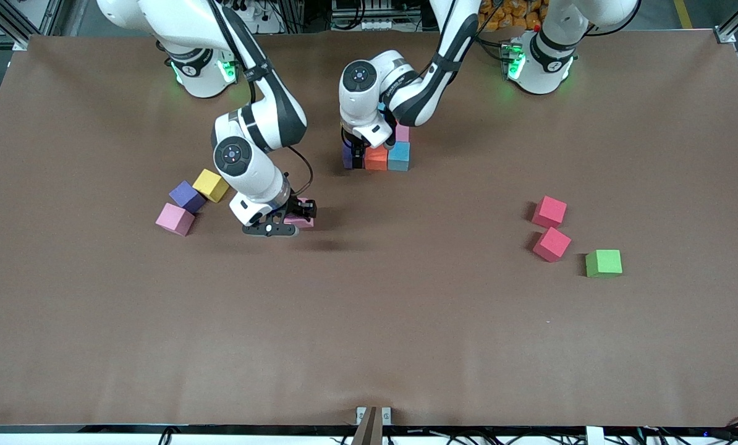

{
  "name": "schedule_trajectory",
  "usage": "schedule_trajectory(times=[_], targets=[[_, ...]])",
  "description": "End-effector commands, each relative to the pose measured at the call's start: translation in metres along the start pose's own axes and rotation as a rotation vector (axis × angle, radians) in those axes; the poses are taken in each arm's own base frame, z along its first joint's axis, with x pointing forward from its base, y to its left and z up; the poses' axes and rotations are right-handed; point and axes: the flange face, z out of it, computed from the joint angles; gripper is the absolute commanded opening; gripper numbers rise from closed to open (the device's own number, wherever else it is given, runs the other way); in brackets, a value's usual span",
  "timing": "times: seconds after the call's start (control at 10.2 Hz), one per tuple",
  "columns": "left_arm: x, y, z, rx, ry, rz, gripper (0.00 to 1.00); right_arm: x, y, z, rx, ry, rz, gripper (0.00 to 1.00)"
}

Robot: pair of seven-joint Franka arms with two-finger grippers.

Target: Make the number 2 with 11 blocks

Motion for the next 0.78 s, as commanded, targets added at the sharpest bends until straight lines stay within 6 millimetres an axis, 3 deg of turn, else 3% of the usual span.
schedule_trajectory(times=[0.0,0.29,0.39,0.69], targets=[[-0.002,-0.001,-0.028,-0.017,-0.034,0.033,1.00,-0.005,0.004,-0.009,0.008,0.008,0.020,0.13],[-0.009,-0.002,-0.068,-0.042,-0.085,0.068,1.00,-0.007,0.005,-0.007,0.004,0.004,0.027,0.13],[-0.005,0.001,-0.091,-0.033,-0.080,0.066,1.00,-0.008,0.005,-0.006,0.004,0.003,0.030,0.13],[0.039,0.047,-0.162,-0.003,-0.065,0.120,1.00,-0.018,-0.009,0.002,0.008,0.030,0.058,0.13]])
